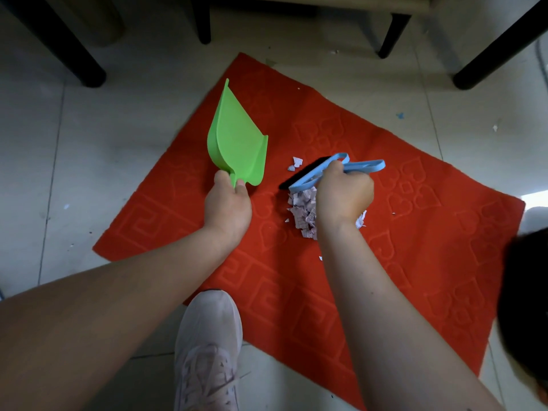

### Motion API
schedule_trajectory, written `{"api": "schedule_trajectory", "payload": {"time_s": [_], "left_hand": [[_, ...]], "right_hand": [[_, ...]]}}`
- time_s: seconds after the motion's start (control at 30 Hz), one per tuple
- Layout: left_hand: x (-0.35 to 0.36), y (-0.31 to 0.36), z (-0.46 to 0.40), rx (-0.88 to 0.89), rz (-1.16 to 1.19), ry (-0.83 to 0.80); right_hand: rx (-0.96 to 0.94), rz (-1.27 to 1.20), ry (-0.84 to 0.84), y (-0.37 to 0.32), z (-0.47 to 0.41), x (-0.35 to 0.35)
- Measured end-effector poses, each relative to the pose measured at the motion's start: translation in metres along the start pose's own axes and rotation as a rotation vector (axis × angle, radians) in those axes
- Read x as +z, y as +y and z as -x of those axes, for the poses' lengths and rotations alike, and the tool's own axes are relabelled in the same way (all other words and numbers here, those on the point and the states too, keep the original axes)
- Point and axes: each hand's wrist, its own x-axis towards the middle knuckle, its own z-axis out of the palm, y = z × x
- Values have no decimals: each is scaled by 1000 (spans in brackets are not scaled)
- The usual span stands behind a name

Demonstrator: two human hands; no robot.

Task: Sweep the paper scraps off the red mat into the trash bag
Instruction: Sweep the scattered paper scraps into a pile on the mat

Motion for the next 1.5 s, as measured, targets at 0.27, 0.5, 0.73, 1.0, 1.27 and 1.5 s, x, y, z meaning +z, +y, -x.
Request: {"api": "schedule_trajectory", "payload": {"time_s": [0.27,0.5,0.73,1.0,1.27,1.5], "left_hand": [[2,3,0,13,-24,-25],[0,3,-1,10,-33,-9],[-1,2,-3,6,-46,11],[-3,2,-2,6,-43,7],[-3,4,-1,-9,-48,-1],[-4,5,-4,-5,-48,4]], "right_hand": [[-192,165,-166,-35,-31,-25],[-637,510,-514,-59,-70,-31],[-736,627,-653,-37,-85,-7],[-759,566,-810,-46,-84,-34],[-700,342,-555,-44,-97,-15],[-660,546,-629,-31,-96,1]]}}
